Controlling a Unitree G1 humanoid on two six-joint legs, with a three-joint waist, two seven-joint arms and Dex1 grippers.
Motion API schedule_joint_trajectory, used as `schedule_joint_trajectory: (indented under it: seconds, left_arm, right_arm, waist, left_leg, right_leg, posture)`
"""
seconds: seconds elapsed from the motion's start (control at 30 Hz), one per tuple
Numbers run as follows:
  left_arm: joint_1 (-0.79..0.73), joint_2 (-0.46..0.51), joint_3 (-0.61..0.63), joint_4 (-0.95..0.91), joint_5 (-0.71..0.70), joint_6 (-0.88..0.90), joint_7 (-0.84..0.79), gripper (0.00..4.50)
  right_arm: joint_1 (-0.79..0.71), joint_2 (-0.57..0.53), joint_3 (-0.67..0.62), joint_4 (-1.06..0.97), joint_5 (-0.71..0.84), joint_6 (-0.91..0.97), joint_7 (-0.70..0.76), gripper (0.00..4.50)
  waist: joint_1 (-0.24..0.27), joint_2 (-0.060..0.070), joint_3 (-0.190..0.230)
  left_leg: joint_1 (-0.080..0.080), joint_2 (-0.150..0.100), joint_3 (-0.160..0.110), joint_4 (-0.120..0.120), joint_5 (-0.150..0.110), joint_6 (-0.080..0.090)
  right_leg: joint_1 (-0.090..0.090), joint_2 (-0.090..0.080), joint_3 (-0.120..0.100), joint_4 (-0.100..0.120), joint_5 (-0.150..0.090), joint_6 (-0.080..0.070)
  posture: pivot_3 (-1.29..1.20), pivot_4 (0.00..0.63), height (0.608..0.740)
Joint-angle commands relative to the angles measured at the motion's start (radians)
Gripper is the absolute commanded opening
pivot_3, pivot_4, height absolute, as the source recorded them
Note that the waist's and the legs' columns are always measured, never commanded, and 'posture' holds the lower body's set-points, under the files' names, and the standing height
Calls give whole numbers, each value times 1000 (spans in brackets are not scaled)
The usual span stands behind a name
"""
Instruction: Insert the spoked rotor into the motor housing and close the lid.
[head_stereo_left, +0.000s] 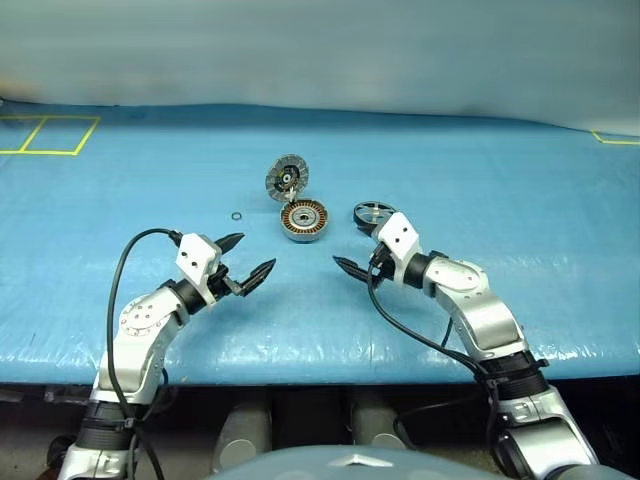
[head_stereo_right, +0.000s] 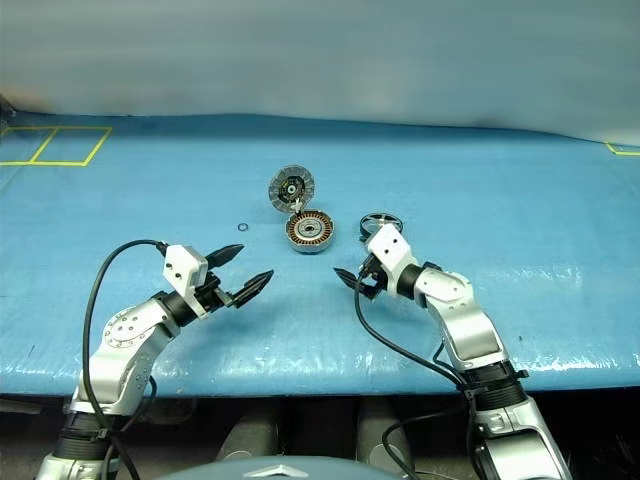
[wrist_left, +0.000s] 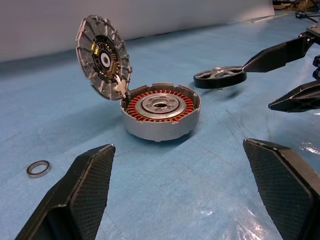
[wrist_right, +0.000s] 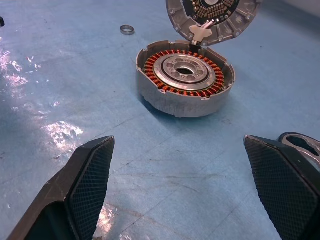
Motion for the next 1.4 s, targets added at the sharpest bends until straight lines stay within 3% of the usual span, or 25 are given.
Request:
schedule_joint_trajectory:
  seconds: [0.03,0.33,0.5,0.63,0.9,1.17,1.4]
  left_arm:
    - [-9,-10,6,-16,6,-30,9,4489]
    - [4,-35,-5,-13,17,-47,24,4489]
    - [22,-41,-3,-16,18,-57,35,4489]
    - [42,-55,-11,-25,24,-62,52,4489]
    - [134,-83,-10,-71,33,-77,93,4489]
    - [210,-85,7,-114,35,-83,119,4489]
    - [232,-82,18,-135,37,-79,130,4489]
  right_arm:
    - [-20,-37,24,-47,-26,-6,31,4344]
    - [-162,-113,115,20,-108,-25,139,4344]
    - [-332,-133,263,125,-213,-83,279,4344]
    - [-540,-80,393,333,-335,-208,360,4344]
    - [-820,95,483,773,-464,-434,379,4344]
    - [-905,198,470,1060,-515,-539,344,4344]
    - [-924,228,456,1157,-538,-593,318,4344]
  waist:
    - [0,0,0]
    - [0,0,0]
    - [-3,0,0]
    - [-13,0,0]
    - [-18,0,0]
    - [-23,1,1]
    - [-27,1,1]
  left_leg:
    - [0,0,0,0,0,0]
    - [1,0,1,1,0,0]
    - [0,0,1,1,0,0]
    - [1,1,2,1,0,0]
    - [1,1,2,-1,0,0]
    - [1,1,2,-2,0,0]
    - [7,1,2,-2,0,0]
  right_leg:
    - [0,0,0,0,0,0]
    - [0,0,0,0,0,0]
    - [0,0,0,0,1,0]
    - [0,0,0,0,2,-1]
    - [-1,0,0,0,5,-6]
    - [-2,0,0,-1,5,-7]
    - [2,0,0,2,2,-4]
  posture:
    - [0,150,740]
    - [0,150,740]
    - [0,150,740]
    - [0,150,740]
    - [0,150,740]
    - [0,150,740]
    - [0,150,740]
